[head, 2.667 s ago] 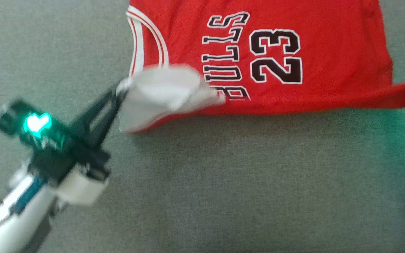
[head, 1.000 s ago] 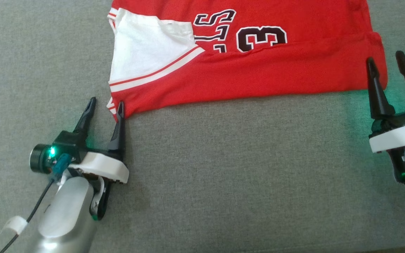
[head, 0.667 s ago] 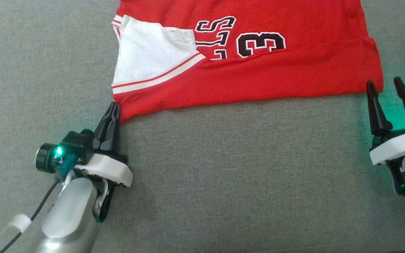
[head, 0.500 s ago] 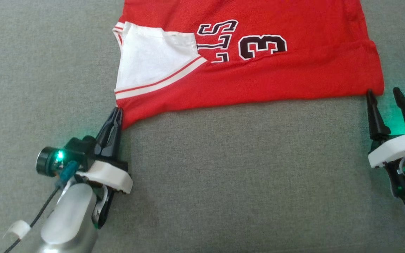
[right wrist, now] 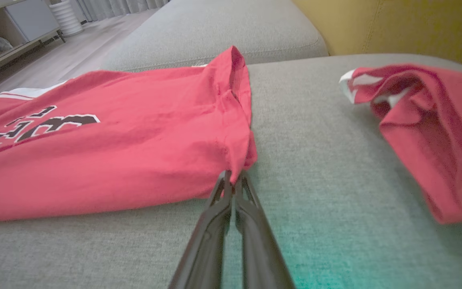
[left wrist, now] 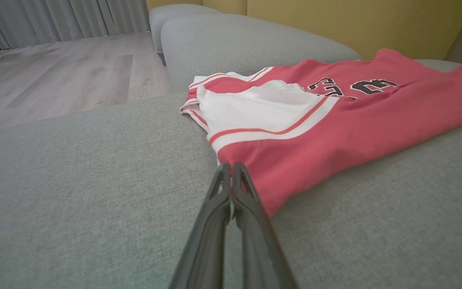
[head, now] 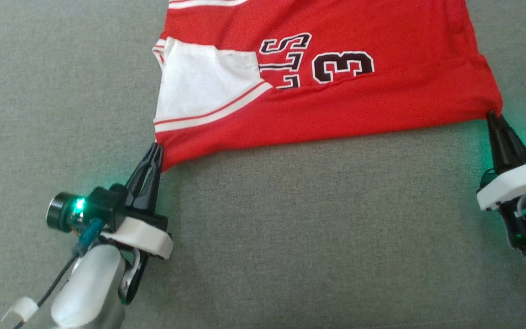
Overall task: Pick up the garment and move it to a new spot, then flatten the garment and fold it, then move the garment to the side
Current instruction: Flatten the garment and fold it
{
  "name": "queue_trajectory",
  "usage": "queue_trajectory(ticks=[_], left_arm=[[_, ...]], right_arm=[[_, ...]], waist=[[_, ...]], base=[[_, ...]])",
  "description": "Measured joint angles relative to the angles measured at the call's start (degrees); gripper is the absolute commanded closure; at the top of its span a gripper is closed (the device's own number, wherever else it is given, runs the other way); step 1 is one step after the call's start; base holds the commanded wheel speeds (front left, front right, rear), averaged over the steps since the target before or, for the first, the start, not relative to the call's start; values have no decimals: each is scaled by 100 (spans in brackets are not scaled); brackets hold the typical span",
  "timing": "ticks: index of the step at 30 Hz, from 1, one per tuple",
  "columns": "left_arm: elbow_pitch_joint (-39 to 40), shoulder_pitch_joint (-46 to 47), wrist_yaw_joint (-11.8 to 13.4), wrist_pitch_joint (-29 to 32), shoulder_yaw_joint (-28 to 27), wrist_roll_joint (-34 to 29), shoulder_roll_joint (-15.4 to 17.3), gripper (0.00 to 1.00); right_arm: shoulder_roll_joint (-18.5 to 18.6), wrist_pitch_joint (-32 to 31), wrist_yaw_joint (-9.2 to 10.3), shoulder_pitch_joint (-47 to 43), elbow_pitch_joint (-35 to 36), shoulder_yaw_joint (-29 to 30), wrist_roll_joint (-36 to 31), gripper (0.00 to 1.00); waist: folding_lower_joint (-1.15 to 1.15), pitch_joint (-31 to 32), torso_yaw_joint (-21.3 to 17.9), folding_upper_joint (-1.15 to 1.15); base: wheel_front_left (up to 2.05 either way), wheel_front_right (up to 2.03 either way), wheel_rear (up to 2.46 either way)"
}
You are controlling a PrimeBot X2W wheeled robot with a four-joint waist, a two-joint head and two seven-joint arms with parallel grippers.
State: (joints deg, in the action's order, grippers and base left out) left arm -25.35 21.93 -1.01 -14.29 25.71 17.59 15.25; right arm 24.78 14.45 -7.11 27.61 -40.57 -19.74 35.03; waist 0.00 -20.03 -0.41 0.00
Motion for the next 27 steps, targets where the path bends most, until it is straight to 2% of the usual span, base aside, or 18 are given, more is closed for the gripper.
queue_trajectory(ticks=[3,9,19,26,27], left_arm=[[62,-95,-1,0,4,0,19,100],[457,-527,-1,-9,4,-2,122,100],[1095,-1560,86,-4,66,-2,346,100],[1428,-1911,101,347,192,110,411,100],[1438,-1933,101,364,193,118,413,93]], right_arm=[[83,0,0,-54,138,34,-40,100],[300,0,0,-870,711,208,-186,100],[566,0,0,-2168,1287,342,-227,100],[666,-44,0,-2699,1607,546,-257,100],[649,-80,0,-2699,1621,622,-261,55]], waist=[[0,54,-3,0],[0,287,-62,0],[-1,540,-89,0],[-1,526,-116,0],[-1,520,-123,0]], base=[[0,0,0],[0,0,0],[0,0,0],[0,0,0],[0,0,0]])
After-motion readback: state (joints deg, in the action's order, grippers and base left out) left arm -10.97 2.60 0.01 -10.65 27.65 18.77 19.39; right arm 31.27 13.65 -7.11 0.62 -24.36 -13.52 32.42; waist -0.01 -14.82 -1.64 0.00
